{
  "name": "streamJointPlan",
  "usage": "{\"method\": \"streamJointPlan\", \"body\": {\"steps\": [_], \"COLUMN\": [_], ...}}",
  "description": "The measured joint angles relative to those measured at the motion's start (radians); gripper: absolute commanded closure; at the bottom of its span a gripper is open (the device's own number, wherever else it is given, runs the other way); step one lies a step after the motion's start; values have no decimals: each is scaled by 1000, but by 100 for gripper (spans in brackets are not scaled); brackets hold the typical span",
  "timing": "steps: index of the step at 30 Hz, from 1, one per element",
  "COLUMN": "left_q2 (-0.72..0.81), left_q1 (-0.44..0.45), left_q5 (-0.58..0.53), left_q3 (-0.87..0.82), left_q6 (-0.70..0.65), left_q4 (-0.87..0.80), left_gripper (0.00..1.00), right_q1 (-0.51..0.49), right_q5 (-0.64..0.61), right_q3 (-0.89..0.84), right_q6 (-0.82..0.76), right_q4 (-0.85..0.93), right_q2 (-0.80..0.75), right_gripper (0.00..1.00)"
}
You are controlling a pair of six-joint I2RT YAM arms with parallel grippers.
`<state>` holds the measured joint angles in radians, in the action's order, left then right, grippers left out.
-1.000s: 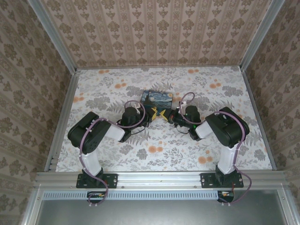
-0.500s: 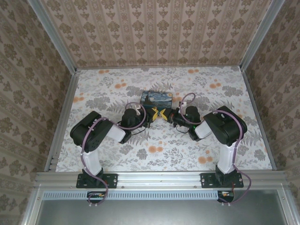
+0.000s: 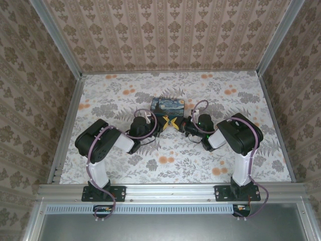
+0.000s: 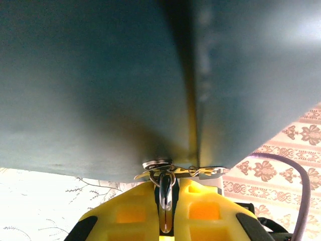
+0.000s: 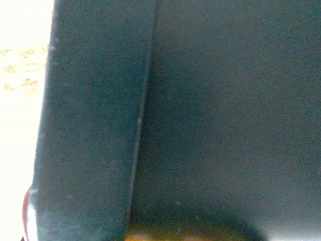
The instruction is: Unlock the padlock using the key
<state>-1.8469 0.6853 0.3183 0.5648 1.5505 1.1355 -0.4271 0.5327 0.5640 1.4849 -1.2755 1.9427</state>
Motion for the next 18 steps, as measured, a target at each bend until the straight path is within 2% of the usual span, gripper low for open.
{"method": "streamJointPlan", "body": {"steps": [3,4,5,7,10,15,18], "left_q2": [0,0,0,0,0,0,-8], "left_q1": [0,0,0,0,-2,-3,-2], "left_q5": [0,0,0,7,13,41,74], "left_q3": [0,0,0,1,5,5,0], "left_q6": [-27,-35,-39,-53,-64,-83,-93], "left_q4": [-2,-4,-5,-6,0,-4,-16], "left_gripper": [100,100,100,100,100,100,100], "right_q1": [0,0,0,1,4,12,16], "right_q5": [0,0,0,0,-1,-3,-4], "right_q3": [0,0,0,0,-7,-36,-59], "right_q6": [0,0,0,-3,-13,-24,-44], "right_q4": [0,0,1,5,34,47,56], "right_q2": [2,2,2,2,3,-2,-33], "right_gripper": [100,95,87,65,45,29,24]}}
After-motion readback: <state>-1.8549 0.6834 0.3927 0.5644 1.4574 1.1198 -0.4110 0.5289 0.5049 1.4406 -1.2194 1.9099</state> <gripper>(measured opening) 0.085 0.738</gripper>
